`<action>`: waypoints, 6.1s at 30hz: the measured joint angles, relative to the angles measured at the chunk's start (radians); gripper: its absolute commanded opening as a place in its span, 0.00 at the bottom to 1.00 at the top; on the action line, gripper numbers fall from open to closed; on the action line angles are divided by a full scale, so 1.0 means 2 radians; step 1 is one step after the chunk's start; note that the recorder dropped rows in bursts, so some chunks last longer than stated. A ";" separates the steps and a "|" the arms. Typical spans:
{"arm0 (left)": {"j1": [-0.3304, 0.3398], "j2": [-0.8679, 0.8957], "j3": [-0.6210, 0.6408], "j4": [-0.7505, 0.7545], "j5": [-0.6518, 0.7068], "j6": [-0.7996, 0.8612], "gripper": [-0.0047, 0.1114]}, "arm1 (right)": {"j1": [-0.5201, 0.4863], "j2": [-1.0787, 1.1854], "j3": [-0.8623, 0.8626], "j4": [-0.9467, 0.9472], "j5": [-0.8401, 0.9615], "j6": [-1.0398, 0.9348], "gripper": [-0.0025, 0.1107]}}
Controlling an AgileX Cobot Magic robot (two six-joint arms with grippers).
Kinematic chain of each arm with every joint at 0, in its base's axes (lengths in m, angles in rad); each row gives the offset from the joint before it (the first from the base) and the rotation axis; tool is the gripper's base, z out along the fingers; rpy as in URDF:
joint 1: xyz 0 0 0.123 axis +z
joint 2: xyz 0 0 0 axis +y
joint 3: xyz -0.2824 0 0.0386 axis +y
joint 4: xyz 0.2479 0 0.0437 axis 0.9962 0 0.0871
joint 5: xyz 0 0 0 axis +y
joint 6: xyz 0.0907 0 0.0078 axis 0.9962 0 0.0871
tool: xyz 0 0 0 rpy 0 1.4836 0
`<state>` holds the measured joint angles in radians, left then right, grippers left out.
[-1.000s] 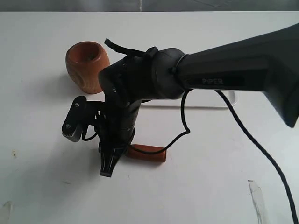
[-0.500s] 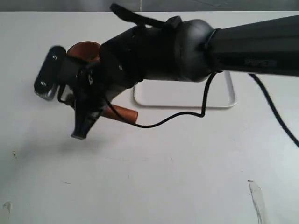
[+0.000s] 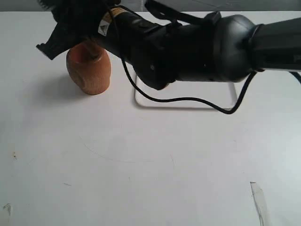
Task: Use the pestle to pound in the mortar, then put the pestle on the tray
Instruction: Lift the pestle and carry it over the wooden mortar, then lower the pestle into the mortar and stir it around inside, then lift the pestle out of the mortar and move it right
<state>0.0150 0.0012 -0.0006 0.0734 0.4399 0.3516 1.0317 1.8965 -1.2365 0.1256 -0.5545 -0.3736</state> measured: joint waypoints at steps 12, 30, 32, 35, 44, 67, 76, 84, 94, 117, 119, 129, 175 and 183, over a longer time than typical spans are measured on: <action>0.000 0.000 0.000 0.000 0.000 0.000 0.04 | -0.142 0.062 0.021 -0.309 -0.295 0.386 0.02; 0.000 0.000 0.000 0.000 0.000 0.000 0.04 | -0.152 0.250 -0.205 -0.468 -0.236 0.539 0.02; 0.000 0.000 0.000 0.000 0.000 0.000 0.04 | -0.152 0.255 -0.205 -0.472 -0.224 0.539 0.02; 0.000 0.000 0.000 0.000 0.000 0.000 0.04 | -0.152 0.263 -0.205 -0.479 -0.211 0.539 0.02; 0.000 0.000 0.000 0.000 0.000 0.000 0.04 | -0.152 0.272 -0.211 -0.485 -0.219 0.550 0.02; 0.000 0.000 0.000 0.000 0.000 0.000 0.04 | -0.155 0.254 -0.211 -0.528 -0.183 0.566 0.02; 0.000 0.000 0.000 0.000 0.000 0.000 0.04 | -0.156 0.217 -0.209 -0.506 -0.191 0.541 0.02; 0.000 0.000 0.000 0.000 0.000 0.000 0.04 | -0.156 0.201 -0.210 -0.526 -0.188 0.553 0.02; 0.000 0.000 0.000 0.000 0.000 0.000 0.04 | -0.156 0.254 -0.210 -0.526 -0.192 0.567 0.02; 0.000 0.000 0.000 0.000 0.000 0.000 0.04 | -0.156 0.278 -0.257 -0.563 -0.213 0.633 0.02; 0.000 0.000 0.000 0.000 0.000 0.000 0.04 | -0.158 0.271 -0.256 -0.556 -0.214 0.627 0.02; 0.000 0.000 0.000 0.000 0.000 0.000 0.04 | -0.158 0.215 -0.256 -0.584 -0.200 0.624 0.02; 0.000 0.000 0.000 0.000 0.000 0.000 0.04 | -0.232 0.082 -0.185 -0.934 0.005 0.868 0.02; 0.000 0.000 0.000 0.000 0.000 0.000 0.04 | -0.270 0.082 -0.122 -0.937 0.048 0.872 0.02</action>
<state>0.0150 0.0012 -0.0006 0.0734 0.4399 0.3516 0.4909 2.0595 -1.4810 -1.7483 -0.4582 1.3706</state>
